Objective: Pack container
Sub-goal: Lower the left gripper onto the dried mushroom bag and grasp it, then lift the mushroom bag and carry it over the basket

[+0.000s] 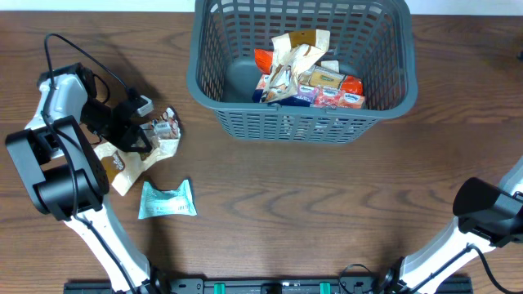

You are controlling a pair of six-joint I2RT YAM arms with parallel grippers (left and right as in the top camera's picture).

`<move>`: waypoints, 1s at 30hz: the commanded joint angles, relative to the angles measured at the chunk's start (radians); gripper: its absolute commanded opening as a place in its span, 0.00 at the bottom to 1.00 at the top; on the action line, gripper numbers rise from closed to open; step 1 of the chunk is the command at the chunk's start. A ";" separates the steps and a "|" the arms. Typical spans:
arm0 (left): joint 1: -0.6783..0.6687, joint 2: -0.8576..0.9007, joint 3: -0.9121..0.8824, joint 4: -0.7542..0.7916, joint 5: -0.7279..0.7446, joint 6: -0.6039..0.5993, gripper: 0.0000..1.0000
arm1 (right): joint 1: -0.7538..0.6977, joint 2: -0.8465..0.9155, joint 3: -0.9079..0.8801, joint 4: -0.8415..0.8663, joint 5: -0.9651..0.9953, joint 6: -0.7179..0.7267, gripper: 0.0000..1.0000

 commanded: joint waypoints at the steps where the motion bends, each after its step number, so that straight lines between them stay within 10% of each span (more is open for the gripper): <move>1: 0.005 0.020 -0.005 0.005 0.013 0.014 0.06 | -0.002 0.010 -0.004 0.002 0.011 0.013 0.99; 13: 0.005 0.019 0.004 0.094 0.037 -0.016 0.06 | -0.002 0.010 -0.004 0.002 0.010 0.013 0.99; 30: 0.098 -0.233 0.094 0.579 0.053 -0.823 0.06 | -0.002 0.010 -0.004 0.002 0.010 0.013 0.99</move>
